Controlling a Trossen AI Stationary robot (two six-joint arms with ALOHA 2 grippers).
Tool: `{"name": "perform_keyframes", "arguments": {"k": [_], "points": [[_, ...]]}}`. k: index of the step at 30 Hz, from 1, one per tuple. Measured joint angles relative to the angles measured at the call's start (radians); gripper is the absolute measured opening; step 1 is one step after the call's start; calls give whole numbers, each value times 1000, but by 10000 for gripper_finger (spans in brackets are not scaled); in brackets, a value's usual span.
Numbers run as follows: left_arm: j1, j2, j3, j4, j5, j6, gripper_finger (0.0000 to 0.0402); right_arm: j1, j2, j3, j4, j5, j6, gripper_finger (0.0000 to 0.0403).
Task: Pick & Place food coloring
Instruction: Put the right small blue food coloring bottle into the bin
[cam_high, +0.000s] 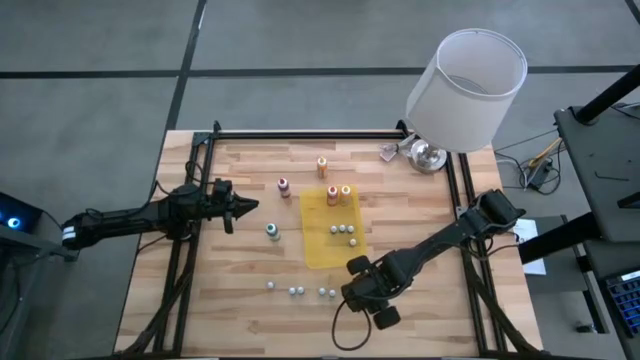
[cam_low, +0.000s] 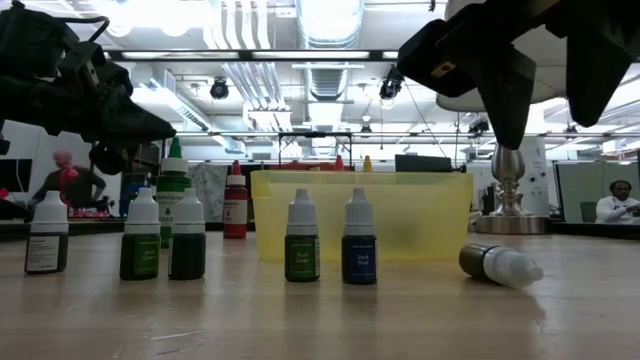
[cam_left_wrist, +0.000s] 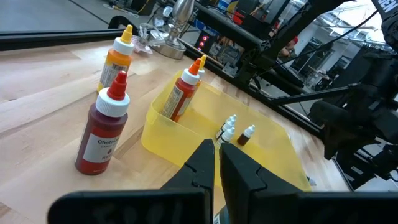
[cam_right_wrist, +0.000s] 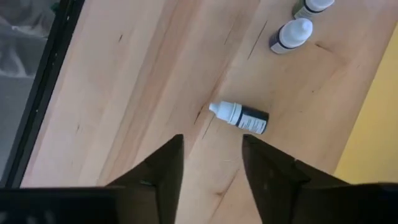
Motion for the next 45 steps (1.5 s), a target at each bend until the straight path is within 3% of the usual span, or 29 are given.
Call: {"name": "perform_keyframes", "arguments": {"k": [6,13,35,45], "points": [[0,0,0,0,0,0,0,8,3,0,0,19,-133,192],[0,0,0,0,0,0,0,27,8,0,-1,18,-341,201],[0,0,0,0,0,0,0,23,8,-30,0,71,-253,201],[0,0,0,0,0,0,0,-10,8,-46,2,71,-358,201]]}}
